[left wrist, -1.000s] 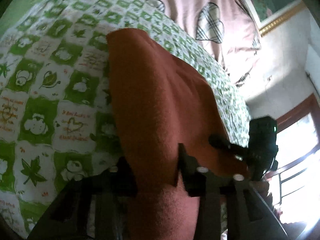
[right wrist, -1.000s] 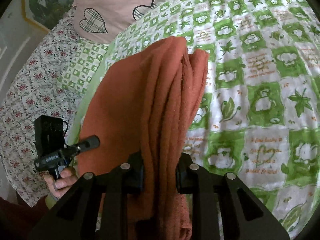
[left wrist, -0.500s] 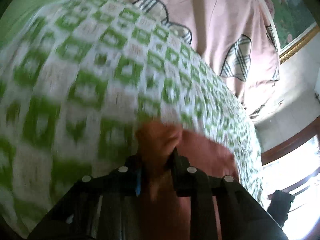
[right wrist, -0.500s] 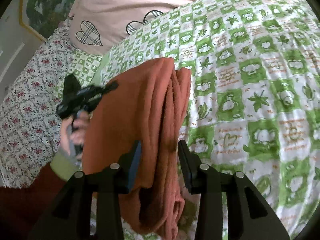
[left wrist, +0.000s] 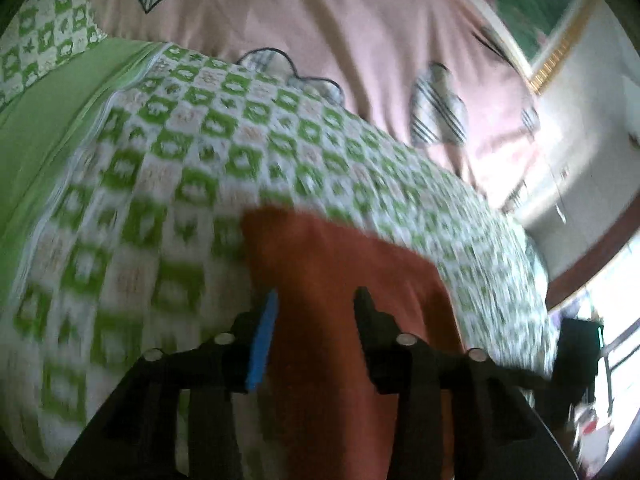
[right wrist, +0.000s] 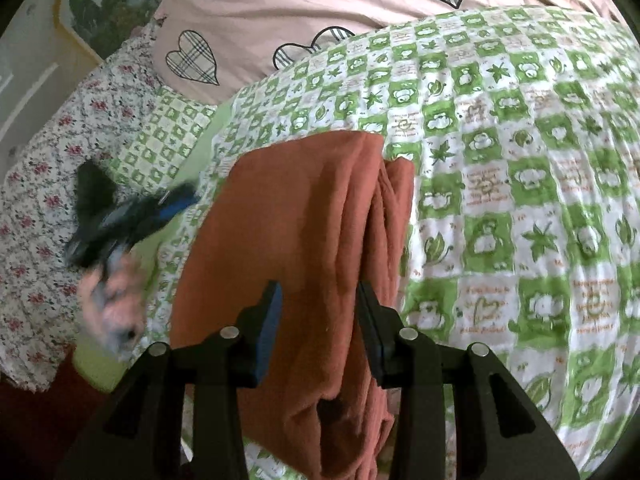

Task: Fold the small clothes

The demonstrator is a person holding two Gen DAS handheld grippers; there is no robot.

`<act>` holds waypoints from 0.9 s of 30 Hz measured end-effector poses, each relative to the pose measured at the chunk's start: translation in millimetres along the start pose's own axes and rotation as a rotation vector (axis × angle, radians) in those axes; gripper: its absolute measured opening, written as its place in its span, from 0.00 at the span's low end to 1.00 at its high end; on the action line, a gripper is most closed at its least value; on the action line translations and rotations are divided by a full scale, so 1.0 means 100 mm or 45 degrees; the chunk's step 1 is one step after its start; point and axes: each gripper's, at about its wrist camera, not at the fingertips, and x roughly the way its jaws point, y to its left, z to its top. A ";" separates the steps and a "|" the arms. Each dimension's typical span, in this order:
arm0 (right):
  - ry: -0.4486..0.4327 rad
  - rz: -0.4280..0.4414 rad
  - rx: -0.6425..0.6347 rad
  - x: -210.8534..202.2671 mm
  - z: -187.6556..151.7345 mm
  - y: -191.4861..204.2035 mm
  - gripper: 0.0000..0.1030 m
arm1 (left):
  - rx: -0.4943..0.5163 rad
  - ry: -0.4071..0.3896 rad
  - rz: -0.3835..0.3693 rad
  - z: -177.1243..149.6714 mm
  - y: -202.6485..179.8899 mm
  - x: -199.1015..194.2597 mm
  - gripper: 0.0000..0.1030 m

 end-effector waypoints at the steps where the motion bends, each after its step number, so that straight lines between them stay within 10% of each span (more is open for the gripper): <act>1: 0.005 -0.004 0.001 0.02 0.02 0.00 0.39 | 0.040 0.012 0.006 -0.14 -0.07 -0.09 0.46; 5: 0.036 -0.037 0.011 0.08 0.01 -0.01 0.39 | 0.163 0.048 0.055 -0.64 -0.27 -0.38 0.65; 14: 0.166 -0.027 -0.009 0.08 -0.40 0.12 0.38 | 0.357 0.133 0.135 -1.45 -0.61 -0.56 0.75; 17: 0.166 -0.010 -0.020 0.06 -0.42 0.18 0.12 | 0.407 0.161 0.155 -1.58 -0.71 -0.47 0.75; 25: -0.061 0.305 0.122 -0.38 -0.07 0.39 0.10 | 0.411 0.141 0.297 -1.70 -0.79 -0.26 0.78; 26: -0.073 0.311 0.110 -0.42 -0.05 0.43 0.10 | 0.382 0.136 0.333 -1.68 -0.75 -0.24 0.68; 27: -0.092 0.313 0.090 -0.48 -0.03 0.49 0.10 | 0.332 0.133 0.371 -1.64 -0.67 -0.24 0.37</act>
